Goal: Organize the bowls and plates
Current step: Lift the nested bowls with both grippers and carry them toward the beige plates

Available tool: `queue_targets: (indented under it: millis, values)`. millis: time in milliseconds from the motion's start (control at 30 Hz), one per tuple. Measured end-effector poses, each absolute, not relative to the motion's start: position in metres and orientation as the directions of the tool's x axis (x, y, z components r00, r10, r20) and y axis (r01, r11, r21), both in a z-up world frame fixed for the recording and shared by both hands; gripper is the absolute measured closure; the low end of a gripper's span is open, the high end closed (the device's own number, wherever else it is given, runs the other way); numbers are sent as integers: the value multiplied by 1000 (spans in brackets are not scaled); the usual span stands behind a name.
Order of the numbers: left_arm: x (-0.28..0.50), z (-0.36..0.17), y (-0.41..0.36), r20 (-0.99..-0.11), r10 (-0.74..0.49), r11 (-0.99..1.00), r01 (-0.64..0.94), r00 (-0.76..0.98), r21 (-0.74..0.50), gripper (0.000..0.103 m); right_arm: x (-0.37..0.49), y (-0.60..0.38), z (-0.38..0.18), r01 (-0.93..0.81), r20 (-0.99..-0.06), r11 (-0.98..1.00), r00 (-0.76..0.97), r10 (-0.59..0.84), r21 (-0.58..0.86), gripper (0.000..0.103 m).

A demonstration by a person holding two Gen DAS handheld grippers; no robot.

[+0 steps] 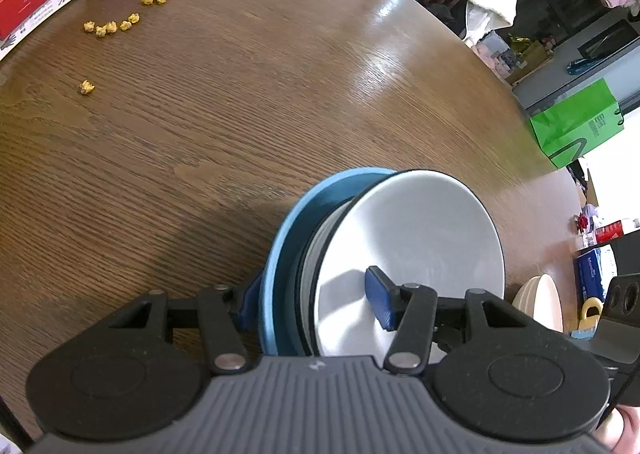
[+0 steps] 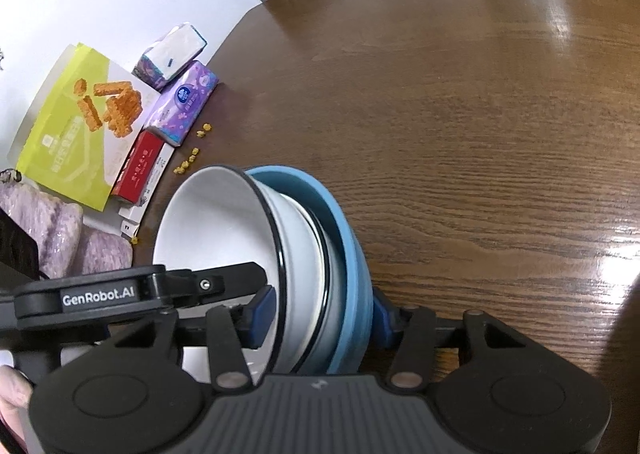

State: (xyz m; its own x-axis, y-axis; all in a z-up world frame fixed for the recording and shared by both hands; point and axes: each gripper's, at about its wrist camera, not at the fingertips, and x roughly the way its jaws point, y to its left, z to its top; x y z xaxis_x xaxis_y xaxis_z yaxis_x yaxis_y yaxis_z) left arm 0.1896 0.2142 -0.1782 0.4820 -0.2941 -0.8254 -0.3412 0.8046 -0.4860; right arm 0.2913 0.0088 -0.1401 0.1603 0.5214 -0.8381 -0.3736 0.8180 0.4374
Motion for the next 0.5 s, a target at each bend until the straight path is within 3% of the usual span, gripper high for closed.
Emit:
queue_targets:
  millis: [333,500]
  values:
    - [187,-180,211,-825,-299,811,-327,480,-485,49,290,-2,-136,-367,-828,817,179,531,445,58]
    - [186,-180,214,-823,-296,808,-333,484,-487,55,289,-8,-139,-346,-823,818,178,539,460,59]
